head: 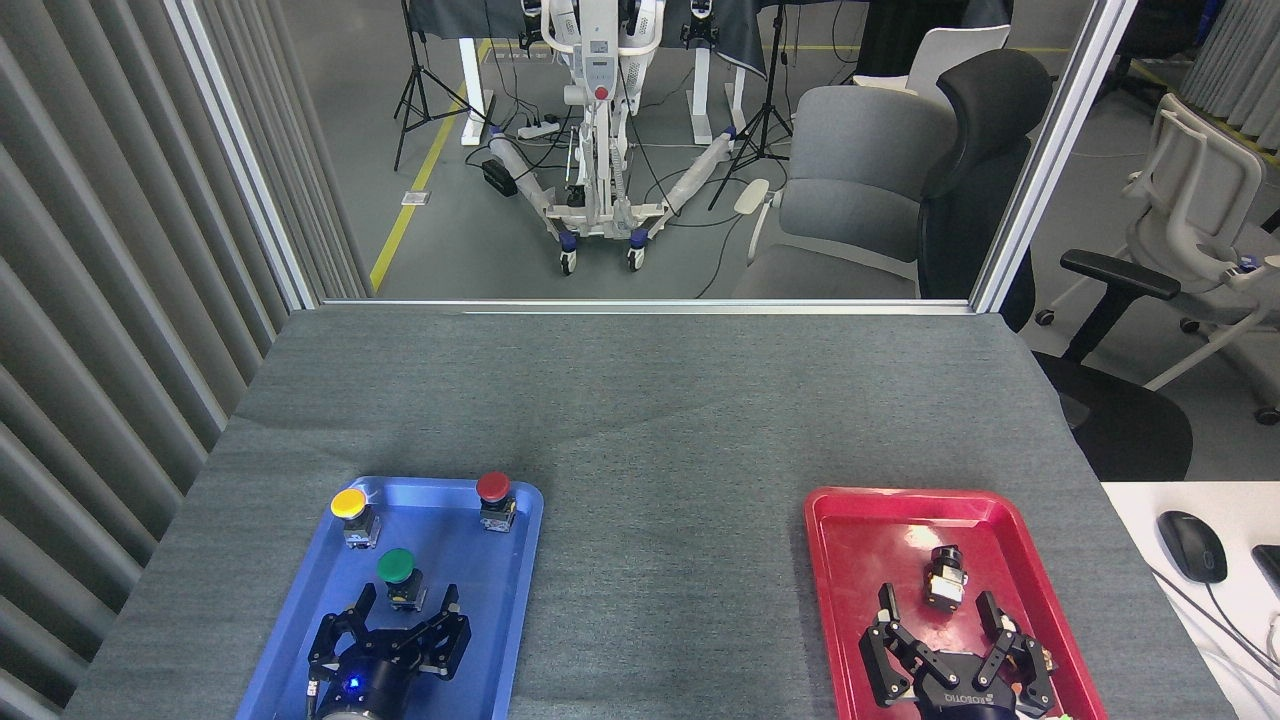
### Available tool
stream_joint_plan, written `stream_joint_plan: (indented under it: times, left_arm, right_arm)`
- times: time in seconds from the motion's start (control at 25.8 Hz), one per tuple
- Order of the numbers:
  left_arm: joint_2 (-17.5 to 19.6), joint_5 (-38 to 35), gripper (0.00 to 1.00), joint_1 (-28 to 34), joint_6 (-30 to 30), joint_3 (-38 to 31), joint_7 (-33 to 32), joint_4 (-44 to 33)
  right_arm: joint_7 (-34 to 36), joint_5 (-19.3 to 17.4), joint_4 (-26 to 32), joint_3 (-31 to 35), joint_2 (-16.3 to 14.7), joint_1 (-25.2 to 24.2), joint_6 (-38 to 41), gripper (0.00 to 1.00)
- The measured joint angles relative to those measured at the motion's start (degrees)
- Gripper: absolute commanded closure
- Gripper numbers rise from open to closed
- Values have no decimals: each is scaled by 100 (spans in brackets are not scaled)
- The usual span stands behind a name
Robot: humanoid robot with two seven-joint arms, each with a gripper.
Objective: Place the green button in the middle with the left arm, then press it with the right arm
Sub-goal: 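Reach the left gripper forward and grasp the green button, then carry the green button off the blue tray toward the table middle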
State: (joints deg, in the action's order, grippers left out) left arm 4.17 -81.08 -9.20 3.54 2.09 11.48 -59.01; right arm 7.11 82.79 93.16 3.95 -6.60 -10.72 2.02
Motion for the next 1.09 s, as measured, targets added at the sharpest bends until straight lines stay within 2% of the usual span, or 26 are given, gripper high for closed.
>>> stream_joint_plan:
  times: [0.16,0.31,0.39,0.62,0.81,0.97,1.09]
  left_arm:
    - [-5,-3,53,-60,-42,1,165,166]
    - [-26,0,76,-75,-46,4,384,241]
    - [-31,0,100,-77,-47,16,428,252]
    - [18,-19,100,-6,312,135,430,37]
    - [22,-70,100,94,497,335,692,-730]
    - [113,-100,100,-202,862,1302,853,-948]
    - [40,-106,100,-636,1223,2116,857,-515]
  right_arm:
    - [-1,0,0,0,-17,0,0,0]
    - [-1,0,0,0,-23,0,4,0]
    - [-1,0,0,0,-23,-1,8,0]
    - [-17,0,0,5,-23,-7,18,0]
    - [-5,0,0,14,-31,-5,18,0]
    - [0,0,0,17,-31,-6,18,0]
    - [4,0,0,34,-31,-7,18,0]
